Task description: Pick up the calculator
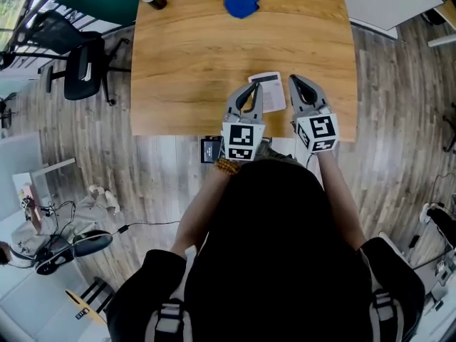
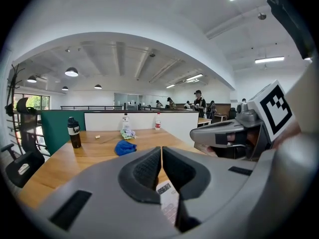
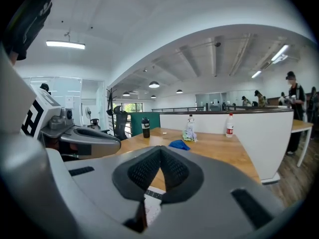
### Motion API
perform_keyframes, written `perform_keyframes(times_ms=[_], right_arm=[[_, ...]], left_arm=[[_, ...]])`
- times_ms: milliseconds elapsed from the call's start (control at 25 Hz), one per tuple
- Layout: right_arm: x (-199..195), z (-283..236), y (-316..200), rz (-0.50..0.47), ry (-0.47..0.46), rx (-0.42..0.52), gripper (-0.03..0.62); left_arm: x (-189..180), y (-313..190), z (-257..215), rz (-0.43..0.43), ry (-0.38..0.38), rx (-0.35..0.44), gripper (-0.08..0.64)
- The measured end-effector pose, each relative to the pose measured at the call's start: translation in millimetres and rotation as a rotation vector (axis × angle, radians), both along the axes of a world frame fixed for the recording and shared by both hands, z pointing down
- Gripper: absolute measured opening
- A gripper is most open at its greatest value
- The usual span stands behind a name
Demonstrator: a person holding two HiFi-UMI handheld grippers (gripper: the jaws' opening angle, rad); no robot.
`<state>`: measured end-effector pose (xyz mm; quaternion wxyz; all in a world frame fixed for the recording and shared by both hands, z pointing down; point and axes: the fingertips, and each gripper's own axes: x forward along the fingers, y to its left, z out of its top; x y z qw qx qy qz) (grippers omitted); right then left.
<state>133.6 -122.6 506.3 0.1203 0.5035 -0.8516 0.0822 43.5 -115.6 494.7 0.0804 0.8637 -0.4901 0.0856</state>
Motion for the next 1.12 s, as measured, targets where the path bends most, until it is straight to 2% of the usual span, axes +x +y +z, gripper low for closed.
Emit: perform_keyframes(times_ms=[280,720,760,840,880,1120], right_arm=[[-8,30,-3,-0.023,0.042,-0.059,0.008],[-11,106,-10,-0.028,0.099,-0.203,0.094],[-12,110,-11,-0.027,0.098,-0.212,0.103],[-12,120,-12,-0.028,0.096,-0.241,0.12],[-13,126,-12,-0.029,0.094,-0.26,0.124],[-12,164,-5,-0.035,0.095,-0.354,0.17]], left_arm=[[1,-14,38,-0.009,0.003,-0.087,0.026],[-22,-23,109,-0.055,0.009,-0.273,0.029],[-22,-22,114,-0.053,0.016,-0.295,0.04],[-21,-21,124,-0.039,0.032,-0.339,0.127],[-21,-21,128,-0.033,0.036,-0.356,0.144],[-20,-17,151,-0.022,0.046,-0.428,0.161]])
